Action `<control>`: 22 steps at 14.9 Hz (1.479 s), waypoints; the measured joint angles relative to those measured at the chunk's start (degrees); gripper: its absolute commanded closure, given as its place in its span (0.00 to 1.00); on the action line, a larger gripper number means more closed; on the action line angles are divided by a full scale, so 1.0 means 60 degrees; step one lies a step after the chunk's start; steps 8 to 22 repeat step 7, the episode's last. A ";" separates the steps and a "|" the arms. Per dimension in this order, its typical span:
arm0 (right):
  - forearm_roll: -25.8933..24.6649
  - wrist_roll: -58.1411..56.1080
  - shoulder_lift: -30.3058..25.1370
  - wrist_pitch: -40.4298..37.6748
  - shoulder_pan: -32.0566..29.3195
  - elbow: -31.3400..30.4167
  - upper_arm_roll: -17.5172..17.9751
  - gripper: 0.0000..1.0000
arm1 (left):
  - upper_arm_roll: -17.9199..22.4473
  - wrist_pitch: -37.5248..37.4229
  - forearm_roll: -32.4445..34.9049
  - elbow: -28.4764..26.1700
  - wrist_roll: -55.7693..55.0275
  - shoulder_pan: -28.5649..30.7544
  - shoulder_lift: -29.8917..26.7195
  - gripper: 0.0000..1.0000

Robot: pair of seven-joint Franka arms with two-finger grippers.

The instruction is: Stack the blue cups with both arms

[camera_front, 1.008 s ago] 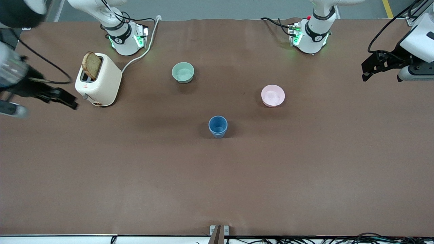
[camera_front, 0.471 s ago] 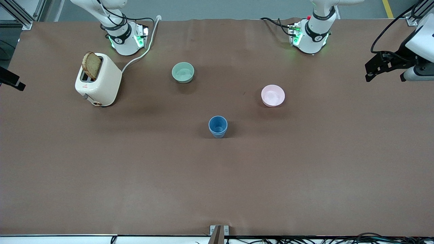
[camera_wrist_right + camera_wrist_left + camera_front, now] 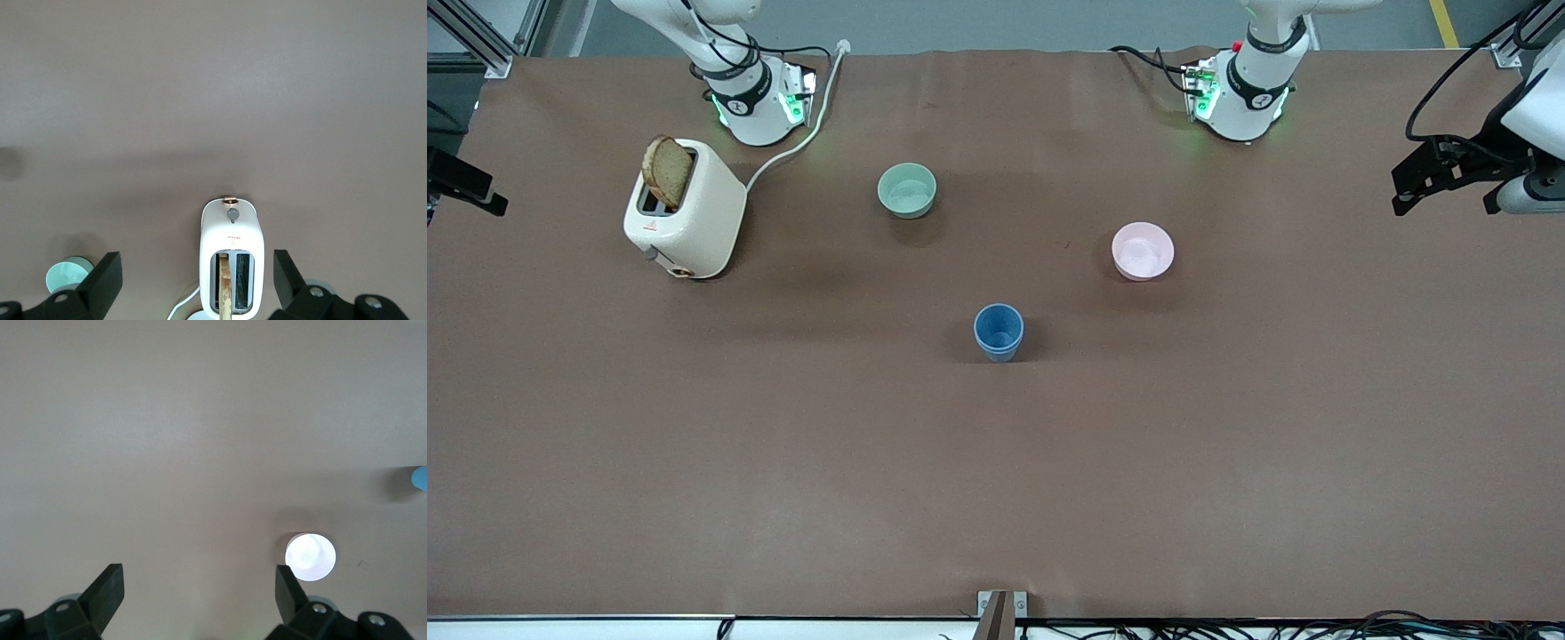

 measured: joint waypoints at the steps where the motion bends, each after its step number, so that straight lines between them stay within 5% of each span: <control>1: 0.0000 -0.0005 0.0000 -0.0023 0.0000 0.0000 0.0001 0.00 | -0.0010 0.0000 -0.0003 0.0000 -0.0001 -0.0012 0.0000 0.00; 22: 0.0000 -0.0015 0.0000 -0.0042 0.0000 0.0000 0.0001 0.00 | 0.0032 0.0000 -0.0474 -0.0009 -0.0004 0.0052 0.0001 0.00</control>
